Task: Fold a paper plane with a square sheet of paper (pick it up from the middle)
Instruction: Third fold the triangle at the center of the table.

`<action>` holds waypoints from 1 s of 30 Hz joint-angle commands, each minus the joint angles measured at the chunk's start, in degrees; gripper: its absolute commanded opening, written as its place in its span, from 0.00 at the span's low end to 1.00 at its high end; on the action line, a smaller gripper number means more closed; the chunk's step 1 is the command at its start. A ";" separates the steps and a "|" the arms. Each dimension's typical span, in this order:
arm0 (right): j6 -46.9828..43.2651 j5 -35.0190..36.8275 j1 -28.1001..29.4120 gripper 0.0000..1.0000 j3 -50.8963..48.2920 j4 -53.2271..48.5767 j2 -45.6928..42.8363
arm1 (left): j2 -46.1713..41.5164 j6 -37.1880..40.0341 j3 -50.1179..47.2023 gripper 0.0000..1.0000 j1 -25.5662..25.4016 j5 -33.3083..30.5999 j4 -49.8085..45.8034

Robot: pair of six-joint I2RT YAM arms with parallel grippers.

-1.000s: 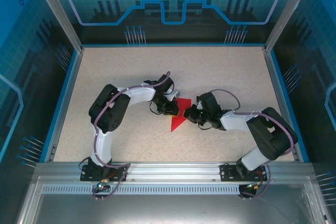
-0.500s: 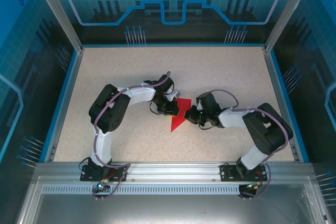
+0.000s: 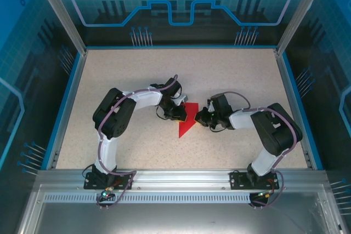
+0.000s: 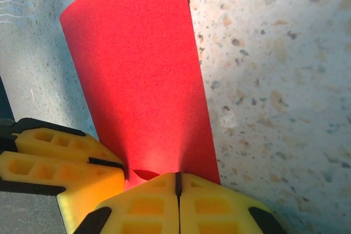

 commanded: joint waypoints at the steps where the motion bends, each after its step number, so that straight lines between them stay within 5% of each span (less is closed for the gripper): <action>1: -0.80 -0.97 -0.67 0.05 0.36 -0.84 0.19 | 1.07 2.01 0.98 0.15 -0.12 -0.40 -2.21; 8: -3.68 1.46 -3.72 0.12 0.34 -7.19 -7.28 | 0.78 1.90 1.13 0.15 -0.18 -0.49 -2.30; 22: -2.76 -1.89 -3.13 0.09 2.07 -3.90 2.04 | 0.63 2.06 1.16 0.15 -0.18 -0.71 -2.47; 30: -4.57 0.69 -2.83 0.22 2.43 -12.09 -7.94 | -2.50 1.34 1.99 0.19 -0.18 -0.36 -2.82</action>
